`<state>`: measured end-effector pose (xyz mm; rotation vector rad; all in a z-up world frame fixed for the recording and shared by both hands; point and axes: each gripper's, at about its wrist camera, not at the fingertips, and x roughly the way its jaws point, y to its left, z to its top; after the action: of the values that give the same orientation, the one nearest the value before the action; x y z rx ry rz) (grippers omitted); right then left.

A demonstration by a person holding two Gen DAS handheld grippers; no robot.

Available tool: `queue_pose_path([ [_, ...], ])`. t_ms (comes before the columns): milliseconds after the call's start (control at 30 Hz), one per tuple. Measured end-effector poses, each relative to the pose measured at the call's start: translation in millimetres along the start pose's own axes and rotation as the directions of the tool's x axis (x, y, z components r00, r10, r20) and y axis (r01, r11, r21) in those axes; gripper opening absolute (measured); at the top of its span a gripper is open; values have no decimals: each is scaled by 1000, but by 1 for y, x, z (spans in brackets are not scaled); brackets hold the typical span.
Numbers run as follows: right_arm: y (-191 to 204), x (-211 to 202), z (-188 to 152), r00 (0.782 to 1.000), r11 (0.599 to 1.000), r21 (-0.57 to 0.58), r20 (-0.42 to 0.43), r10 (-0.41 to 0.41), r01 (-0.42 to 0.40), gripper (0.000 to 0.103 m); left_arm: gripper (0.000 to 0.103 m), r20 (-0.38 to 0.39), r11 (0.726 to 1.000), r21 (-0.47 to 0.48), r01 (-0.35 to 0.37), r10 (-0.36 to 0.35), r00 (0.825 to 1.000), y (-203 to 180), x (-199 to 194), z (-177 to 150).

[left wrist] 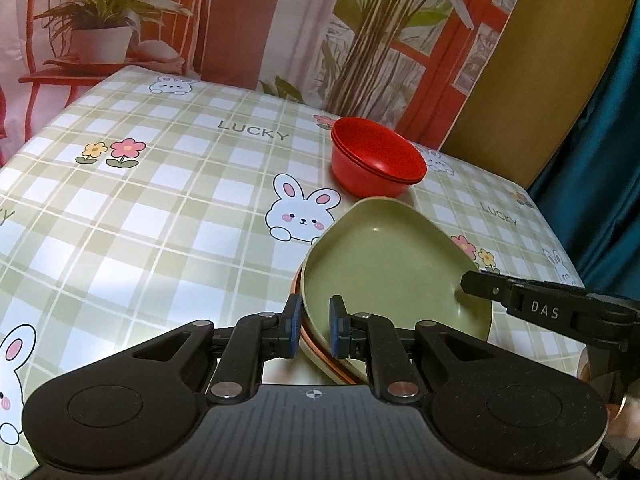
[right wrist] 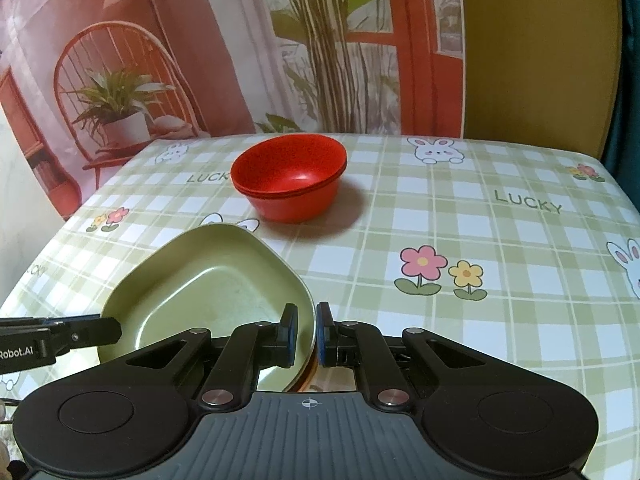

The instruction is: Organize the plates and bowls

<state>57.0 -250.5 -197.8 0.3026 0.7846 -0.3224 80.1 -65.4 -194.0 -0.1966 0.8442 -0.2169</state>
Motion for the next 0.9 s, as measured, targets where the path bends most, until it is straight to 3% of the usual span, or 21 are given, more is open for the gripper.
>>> queue_pose_path([
  [200,0,1,-3,1000,1000,-8,4,-3,3,10,22,-10,1000,-17,4,-5,1000,1,2,0],
  [500,5,-9,-3,998,997,-66,50,-31,34,16,23,7,999,-37,0,0,1000,3,1,1],
  [900,-5,1,-11,1000,1000,-14,-5,-24,24,16,23,-23,997,-78,2,-3,1000,10,10,-1],
])
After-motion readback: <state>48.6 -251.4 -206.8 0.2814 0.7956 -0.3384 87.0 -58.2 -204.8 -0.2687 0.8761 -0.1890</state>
